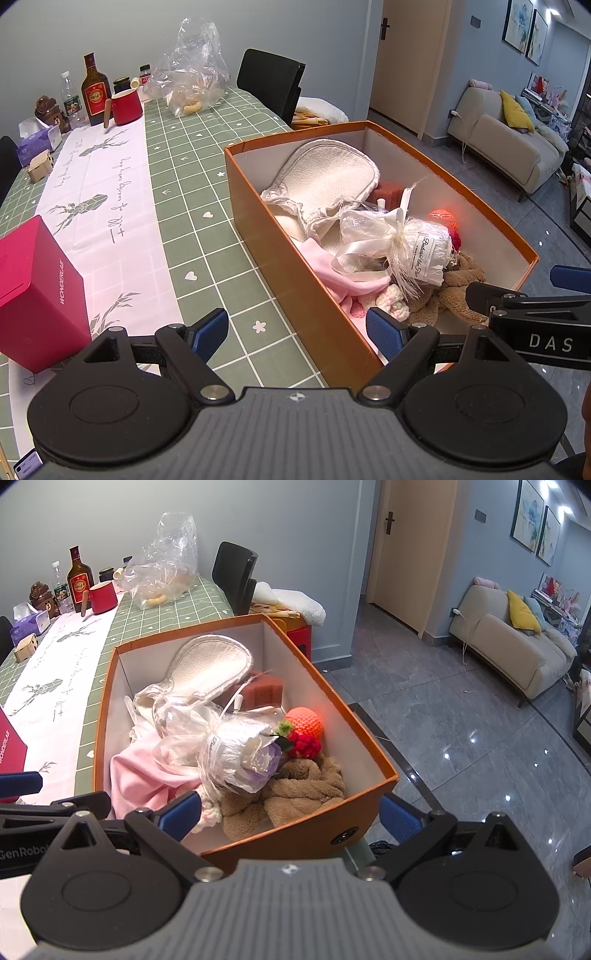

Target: Organize soft objects

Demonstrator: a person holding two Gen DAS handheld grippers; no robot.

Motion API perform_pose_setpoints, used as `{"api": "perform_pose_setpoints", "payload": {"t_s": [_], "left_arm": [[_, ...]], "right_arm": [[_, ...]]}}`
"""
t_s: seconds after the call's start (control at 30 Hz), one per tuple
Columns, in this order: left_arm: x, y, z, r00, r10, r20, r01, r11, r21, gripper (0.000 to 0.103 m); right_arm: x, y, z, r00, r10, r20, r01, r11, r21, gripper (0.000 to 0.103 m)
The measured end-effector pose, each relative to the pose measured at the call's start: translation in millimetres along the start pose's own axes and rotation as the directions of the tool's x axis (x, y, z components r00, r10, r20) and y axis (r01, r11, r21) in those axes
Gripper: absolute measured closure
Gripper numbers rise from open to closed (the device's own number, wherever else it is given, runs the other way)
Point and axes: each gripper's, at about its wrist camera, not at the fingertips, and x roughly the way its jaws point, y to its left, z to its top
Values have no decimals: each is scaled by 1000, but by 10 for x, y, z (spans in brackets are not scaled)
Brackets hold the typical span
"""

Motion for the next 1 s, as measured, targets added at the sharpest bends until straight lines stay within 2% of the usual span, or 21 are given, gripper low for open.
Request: {"api": "perform_pose_setpoints", "payload": {"t_s": [0.83, 1.0], "left_arm": [[-12, -11, -17, 1000, -2, 6, 2, 1000, 8, 4], [-9, -24, -19, 1000, -23, 5, 23, 1000, 1, 9]], "right_arm": [[-3, 19, -26, 1000, -8, -5, 8, 1000, 9, 3], [-7, 31, -30, 1000, -12, -6, 12, 1000, 12, 3]]}}
